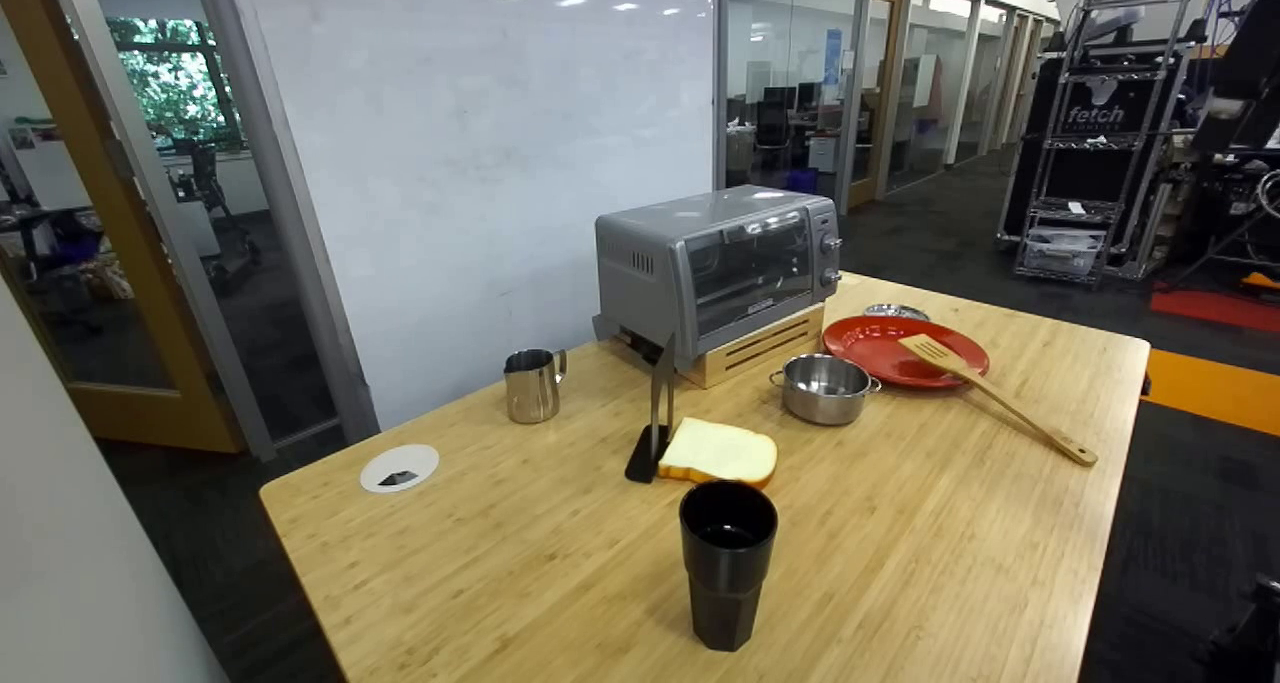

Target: Use the spatula from the red plate to pick up the slice of bread and place it on the red plate

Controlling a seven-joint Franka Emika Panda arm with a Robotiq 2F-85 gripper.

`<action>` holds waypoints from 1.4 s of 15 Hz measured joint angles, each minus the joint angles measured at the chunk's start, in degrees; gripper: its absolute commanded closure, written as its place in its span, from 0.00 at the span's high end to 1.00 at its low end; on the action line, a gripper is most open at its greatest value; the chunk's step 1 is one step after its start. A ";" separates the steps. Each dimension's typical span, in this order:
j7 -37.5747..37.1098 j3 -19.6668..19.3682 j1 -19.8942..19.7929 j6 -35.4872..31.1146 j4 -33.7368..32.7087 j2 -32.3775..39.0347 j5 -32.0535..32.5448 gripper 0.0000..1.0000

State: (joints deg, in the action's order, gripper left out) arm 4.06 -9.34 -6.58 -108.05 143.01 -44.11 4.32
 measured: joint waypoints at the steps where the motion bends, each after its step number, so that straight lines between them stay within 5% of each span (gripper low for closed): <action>1: -0.16 0.00 0.00 -0.01 -0.07 0.03 -0.05 1.00; 11: -1.47 -0.95 -0.02 -1.39 -6.87 9.38 -0.63 1.00; 21: -1.29 -3.16 -2.50 -10.37 -2.26 15.32 0.82 1.00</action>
State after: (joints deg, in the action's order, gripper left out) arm 2.77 -12.50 -9.08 -118.41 140.75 -28.79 5.14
